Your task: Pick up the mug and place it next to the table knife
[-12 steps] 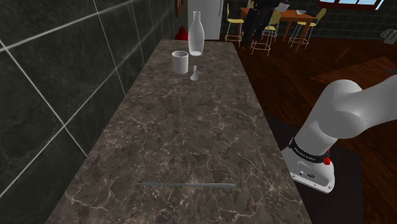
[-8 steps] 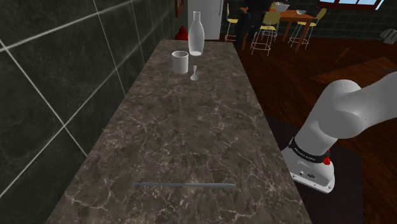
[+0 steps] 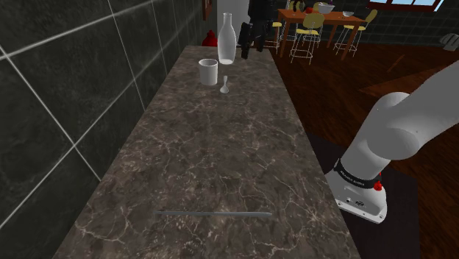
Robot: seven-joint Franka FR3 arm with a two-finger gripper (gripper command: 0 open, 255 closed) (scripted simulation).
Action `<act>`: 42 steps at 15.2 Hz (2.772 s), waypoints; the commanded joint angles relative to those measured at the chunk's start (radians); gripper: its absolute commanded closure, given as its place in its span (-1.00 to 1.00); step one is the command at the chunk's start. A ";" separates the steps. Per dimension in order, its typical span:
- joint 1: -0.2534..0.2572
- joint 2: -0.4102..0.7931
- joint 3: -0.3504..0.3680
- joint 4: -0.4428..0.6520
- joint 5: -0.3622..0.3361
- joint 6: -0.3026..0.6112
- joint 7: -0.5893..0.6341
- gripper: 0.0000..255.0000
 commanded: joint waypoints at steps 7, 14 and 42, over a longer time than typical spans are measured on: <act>-0.014 0.327 0.004 0.238 -0.039 0.060 0.003 -1.00; -0.014 0.622 0.004 0.522 -0.076 0.045 0.010 -1.00; -0.008 0.907 -0.005 0.763 -0.105 0.067 0.011 1.00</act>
